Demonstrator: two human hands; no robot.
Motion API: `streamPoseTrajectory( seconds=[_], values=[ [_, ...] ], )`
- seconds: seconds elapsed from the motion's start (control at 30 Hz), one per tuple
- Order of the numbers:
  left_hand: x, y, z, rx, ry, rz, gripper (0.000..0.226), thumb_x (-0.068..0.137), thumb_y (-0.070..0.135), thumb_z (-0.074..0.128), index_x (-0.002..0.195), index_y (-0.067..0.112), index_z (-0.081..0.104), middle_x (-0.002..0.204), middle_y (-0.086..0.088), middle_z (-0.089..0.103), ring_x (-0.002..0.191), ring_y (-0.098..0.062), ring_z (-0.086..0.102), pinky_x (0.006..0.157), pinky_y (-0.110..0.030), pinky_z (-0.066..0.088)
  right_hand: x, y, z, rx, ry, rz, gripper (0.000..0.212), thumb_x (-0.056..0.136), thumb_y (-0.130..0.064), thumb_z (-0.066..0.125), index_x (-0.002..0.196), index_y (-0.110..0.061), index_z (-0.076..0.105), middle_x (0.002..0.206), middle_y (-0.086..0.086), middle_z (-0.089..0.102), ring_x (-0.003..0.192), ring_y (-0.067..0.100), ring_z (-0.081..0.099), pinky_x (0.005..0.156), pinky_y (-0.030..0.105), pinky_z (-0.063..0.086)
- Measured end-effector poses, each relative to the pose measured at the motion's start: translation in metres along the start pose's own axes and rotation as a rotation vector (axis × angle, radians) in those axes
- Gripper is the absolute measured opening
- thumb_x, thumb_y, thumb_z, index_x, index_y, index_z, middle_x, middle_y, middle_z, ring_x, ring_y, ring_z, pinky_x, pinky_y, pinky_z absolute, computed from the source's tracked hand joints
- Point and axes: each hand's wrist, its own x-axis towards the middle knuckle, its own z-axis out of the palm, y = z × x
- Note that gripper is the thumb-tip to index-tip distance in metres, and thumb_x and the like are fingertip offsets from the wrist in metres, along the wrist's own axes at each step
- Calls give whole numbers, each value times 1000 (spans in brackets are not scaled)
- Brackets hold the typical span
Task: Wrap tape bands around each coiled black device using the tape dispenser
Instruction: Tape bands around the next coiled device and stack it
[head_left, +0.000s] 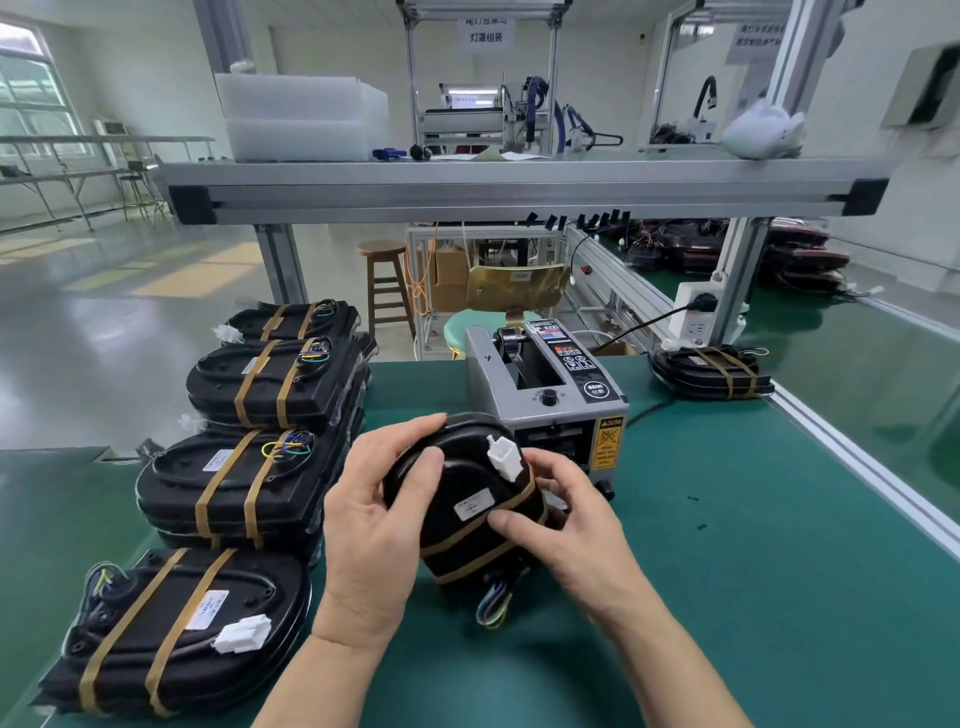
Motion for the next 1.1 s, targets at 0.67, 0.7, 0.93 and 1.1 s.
streamPoseTrajectory(
  seconds=[0.67, 0.7, 0.93, 1.1],
  values=[
    [-20, -19, -8, 381, -291, -164, 46, 77, 6, 80, 112, 32, 65, 107, 14, 68, 105, 0, 61, 90, -8, 42, 6, -31, -28, -371, 162, -259, 19, 81, -36, 68, 97, -32, 75, 100, -18, 64, 100, 3, 61, 89, 12, 43],
    [-20, -19, -8, 376, -291, -167, 45, 77, 6, 80, 112, 31, 65, 106, 16, 68, 105, 0, 61, 90, -8, 41, 14, -30, -34, -275, 303, -160, 7, 82, -29, 70, 86, -31, 76, 90, -16, 66, 87, 4, 63, 81, 15, 46],
    [-20, -20, -17, 372, -308, -151, 44, 75, 16, 82, 115, 30, 67, 107, 24, 66, 106, -1, 62, 90, -8, 41, 45, -2, -42, 50, 422, 445, 7, 84, -11, 76, 80, -16, 73, 85, 0, 71, 84, 15, 61, 79, 30, 43],
    [-17, -22, -28, 387, -268, -173, 49, 76, 9, 83, 112, 36, 66, 106, 24, 66, 106, -2, 62, 92, -11, 43, 54, 2, -31, 74, 487, 478, 4, 86, -10, 74, 88, -8, 73, 91, 8, 70, 89, 23, 61, 82, 32, 48]
  ],
)
